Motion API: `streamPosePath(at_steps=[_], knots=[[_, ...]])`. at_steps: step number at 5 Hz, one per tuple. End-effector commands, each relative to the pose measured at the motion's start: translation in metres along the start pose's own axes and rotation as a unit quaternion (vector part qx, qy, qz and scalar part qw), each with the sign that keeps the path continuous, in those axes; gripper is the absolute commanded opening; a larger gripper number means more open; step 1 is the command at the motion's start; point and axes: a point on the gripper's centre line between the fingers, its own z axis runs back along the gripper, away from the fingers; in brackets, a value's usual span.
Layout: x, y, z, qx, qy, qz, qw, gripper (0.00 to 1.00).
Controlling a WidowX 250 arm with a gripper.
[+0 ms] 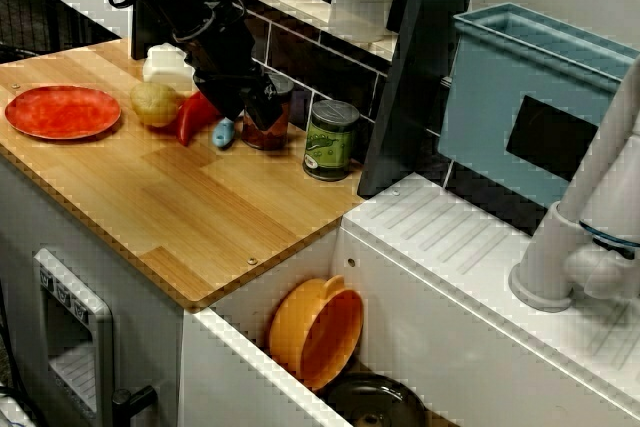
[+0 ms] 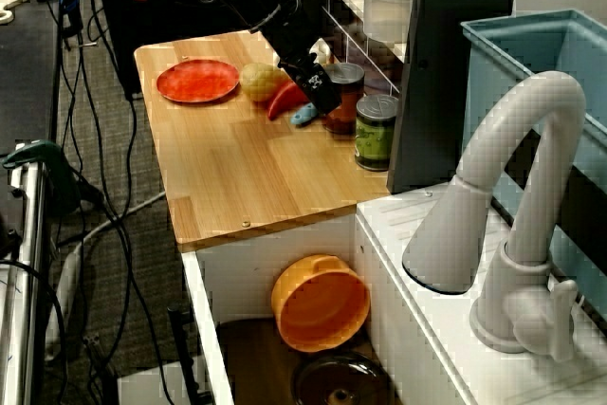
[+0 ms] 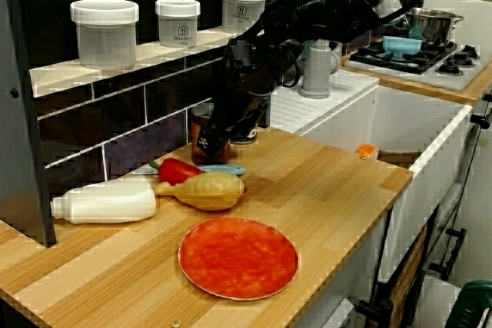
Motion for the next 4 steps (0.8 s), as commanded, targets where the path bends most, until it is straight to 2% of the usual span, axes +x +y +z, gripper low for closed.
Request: streamPosePath(at_steps=[1,3,4], knots=[[0.012,0.002,0.009,0.010,-0.022,-0.007,0.9997,1.00],[0.023,-0.001,0.007,-0.005,-0.028,0.013,0.9995,1.00],[0.024,0.000,0.007,-0.003,-0.029,0.016,0.9994,1.00]])
